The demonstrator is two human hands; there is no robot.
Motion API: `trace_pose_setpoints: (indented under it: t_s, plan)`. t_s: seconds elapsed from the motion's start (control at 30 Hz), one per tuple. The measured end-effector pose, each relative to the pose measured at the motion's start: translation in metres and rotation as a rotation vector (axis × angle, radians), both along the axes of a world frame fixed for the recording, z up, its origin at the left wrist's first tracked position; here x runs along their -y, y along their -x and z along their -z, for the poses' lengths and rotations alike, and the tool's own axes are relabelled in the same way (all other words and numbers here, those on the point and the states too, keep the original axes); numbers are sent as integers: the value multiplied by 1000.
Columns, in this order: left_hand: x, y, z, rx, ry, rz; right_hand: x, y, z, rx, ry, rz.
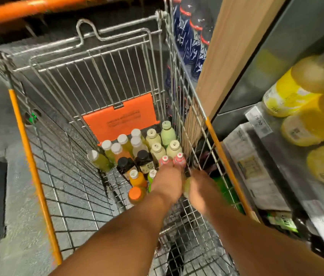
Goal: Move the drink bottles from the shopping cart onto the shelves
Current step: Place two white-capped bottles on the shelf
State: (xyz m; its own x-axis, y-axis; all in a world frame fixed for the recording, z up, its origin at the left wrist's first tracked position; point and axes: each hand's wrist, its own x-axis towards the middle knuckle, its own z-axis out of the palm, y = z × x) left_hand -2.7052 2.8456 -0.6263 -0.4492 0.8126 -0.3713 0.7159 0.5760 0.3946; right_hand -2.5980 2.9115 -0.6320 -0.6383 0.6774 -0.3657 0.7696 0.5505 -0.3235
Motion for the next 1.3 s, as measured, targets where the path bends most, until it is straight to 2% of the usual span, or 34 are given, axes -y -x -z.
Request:
trace_pose_setpoints:
  t_s: [0.1,0.23,0.37,0.5,0.6,0.8,0.97,1.17,1.3]
  plan:
    - [-1,4,-32,9,-14,91,6,-4,-32,-2,-27,45]
    - [5,7,-89,41,-82,62,16,-10,-86,-7,-75,99]
    - [22,10,-144,105,-185,28,35,-23,-149,-159,-87,208]
    - [50,12,-202,172,-378,37,75,-35,-225,-320,-98,502]
    - [79,12,-257,301,-499,124,115,-46,-284,-435,-135,615]
    - [128,-11,-377,554,-560,358,197,-84,-399,-727,-189,819]
    - [166,-49,-451,487,-583,640,259,-133,-472,-716,-340,865]
    - [204,-124,-514,478,-648,811,330,-190,-523,-678,-495,976]
    - [234,-179,-540,548,-682,911,383,-239,-542,-635,-573,1094]
